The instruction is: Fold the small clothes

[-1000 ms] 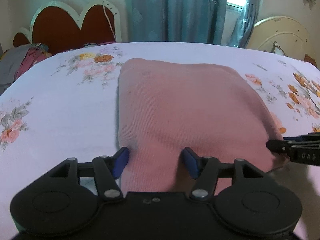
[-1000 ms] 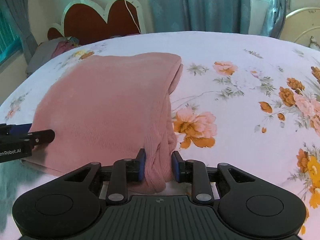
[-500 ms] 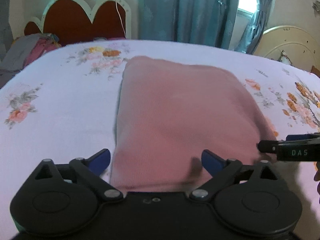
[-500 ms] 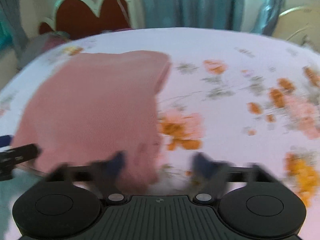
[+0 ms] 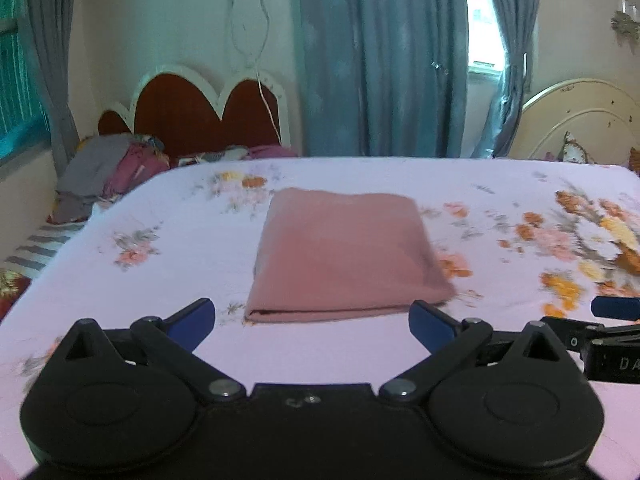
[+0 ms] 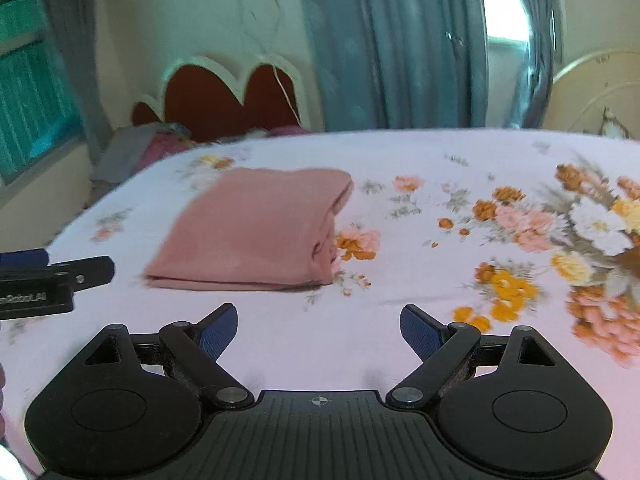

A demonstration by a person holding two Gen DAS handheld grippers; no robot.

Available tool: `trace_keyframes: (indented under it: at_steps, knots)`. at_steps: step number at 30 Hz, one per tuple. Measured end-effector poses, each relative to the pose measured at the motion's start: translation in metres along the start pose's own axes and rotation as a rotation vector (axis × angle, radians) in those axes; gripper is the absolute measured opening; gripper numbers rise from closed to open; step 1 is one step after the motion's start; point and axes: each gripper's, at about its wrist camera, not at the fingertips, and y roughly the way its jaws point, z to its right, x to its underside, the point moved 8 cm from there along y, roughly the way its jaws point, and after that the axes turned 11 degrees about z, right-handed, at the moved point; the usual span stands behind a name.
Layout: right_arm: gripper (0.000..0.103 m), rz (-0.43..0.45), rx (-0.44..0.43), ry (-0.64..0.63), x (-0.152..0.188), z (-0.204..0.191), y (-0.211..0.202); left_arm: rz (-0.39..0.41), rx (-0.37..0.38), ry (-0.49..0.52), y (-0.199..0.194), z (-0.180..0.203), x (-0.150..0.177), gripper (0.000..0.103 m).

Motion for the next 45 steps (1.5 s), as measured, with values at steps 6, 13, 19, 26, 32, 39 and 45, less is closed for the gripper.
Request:
trace_keyframes:
  at_steps: [6,13,19,26,32,39,45]
  knots:
    - [0.094,0.073,-0.027,0.009,-0.019,-0.015,-0.08,0.058,0.035,-0.016,-0.078,0.01,-0.009,0.103]
    - [0.103,0.198,0.001,-0.051,-0.033,-0.04,-0.142,0.07,-0.007,-0.055,-0.12,0.003,-0.01,0.103]
    - [0.103,0.261,0.012,-0.1,-0.034,-0.048,-0.169,0.084,-0.039,-0.072,-0.133,0.0,-0.01,0.103]
    - [0.103,0.275,0.012,-0.084,-0.033,-0.043,-0.178,0.103,-0.043,-0.084,-0.146,-0.002,-0.013,0.103]
    - [0.103,0.284,0.013,-0.074,-0.034,-0.043,-0.181,0.117,-0.048,-0.083,-0.153,-0.004,-0.015,0.103]
    - [0.103,0.283,-0.001,-0.077,-0.034,-0.048,-0.179,0.119,-0.054,-0.088,-0.152,-0.007,-0.016,0.103]
    - [0.103,0.277,-0.004,-0.072,-0.033,-0.052,-0.177,0.112,-0.055,-0.089,-0.151,-0.013,-0.015,0.103]
